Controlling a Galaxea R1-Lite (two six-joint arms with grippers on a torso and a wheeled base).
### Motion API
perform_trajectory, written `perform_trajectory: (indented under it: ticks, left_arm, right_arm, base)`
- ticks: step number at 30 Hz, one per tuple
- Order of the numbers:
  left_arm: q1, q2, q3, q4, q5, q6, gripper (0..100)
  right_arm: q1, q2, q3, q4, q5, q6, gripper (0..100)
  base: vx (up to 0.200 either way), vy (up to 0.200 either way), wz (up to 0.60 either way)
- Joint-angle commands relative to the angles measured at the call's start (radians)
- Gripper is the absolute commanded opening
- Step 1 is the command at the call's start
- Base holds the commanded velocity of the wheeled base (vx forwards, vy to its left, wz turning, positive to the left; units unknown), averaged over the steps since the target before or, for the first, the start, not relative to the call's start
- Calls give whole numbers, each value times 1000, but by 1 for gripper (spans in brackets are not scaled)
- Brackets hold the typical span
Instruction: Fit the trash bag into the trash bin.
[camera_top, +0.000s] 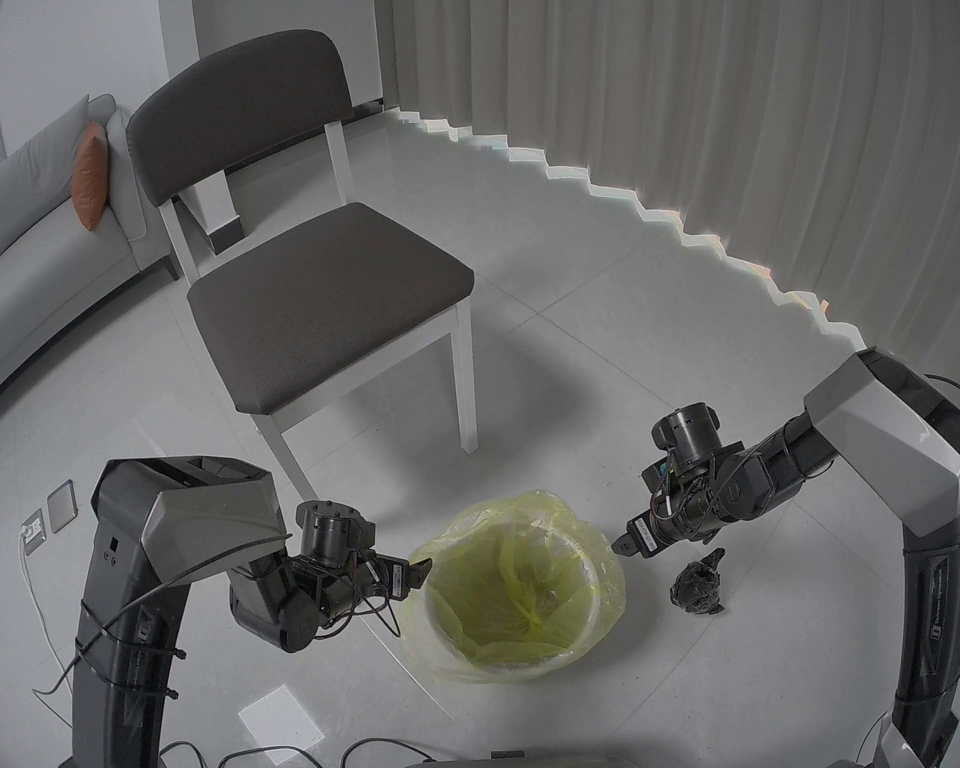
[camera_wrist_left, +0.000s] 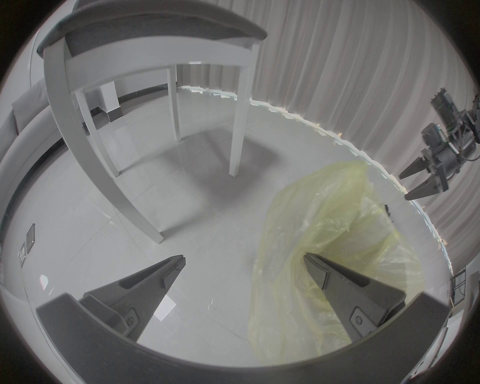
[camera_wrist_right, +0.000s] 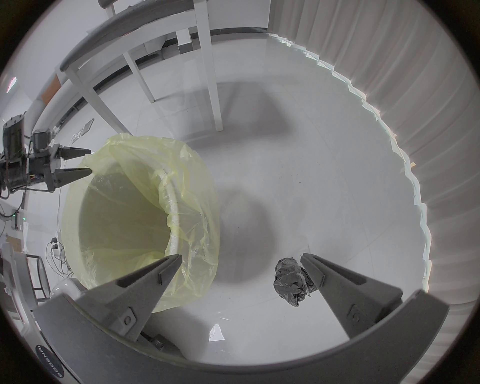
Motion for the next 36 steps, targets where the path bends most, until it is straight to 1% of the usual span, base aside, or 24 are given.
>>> perform_trajectory:
  ticks: [1,2,3,4,7,14,18,23,25,27,30,36]
  left_arm:
    - [7,40,-143,143,14,3,100]
    - [8,44,-195,196,23,5,100]
    - [8,46,-200,201,23,5,100]
    - [10,55,-250,242,26,6,100]
    - [8,69,-309,281,25,8,100]
    - [7,75,-350,325,19,11,100]
    - [7,73,-341,314,25,12,100]
    - [14,32,-286,287,25,8,100]
    - [19,12,-256,259,23,8,100]
    - [22,1,-240,233,23,8,100]
    - [23,-12,-220,229,23,9,100]
    - [22,-46,-194,227,23,5,100]
  right_arm:
    - [-6,9,-3,2,0,-2,100]
    - [-9,9,-2,2,0,-2,100]
    - [-10,9,-2,2,0,-2,100]
    - [-15,9,-2,2,0,-2,100]
    - [-26,7,-2,2,1,-3,100]
    - [-38,17,-11,2,3,-3,100]
    - [-36,26,-26,0,4,-2,100]
    - [-22,44,-86,-4,15,17,100]
    - [4,66,-118,-26,12,40,100]
    - [30,86,-149,-57,14,92,100]
    - [54,115,-198,-76,14,129,100]
    - [73,159,-263,-76,15,136,100]
  base:
    - [0,0,0]
    - [0,0,0]
    - [0,0,0]
    - [0,0,0]
    - [0,0,0]
    - [0,0,0]
    - [0,0,0]
    - [0,0,0]
    - [0,0,0]
    - [0,0,0]
    - [0,0,0]
    - [0,0,0]
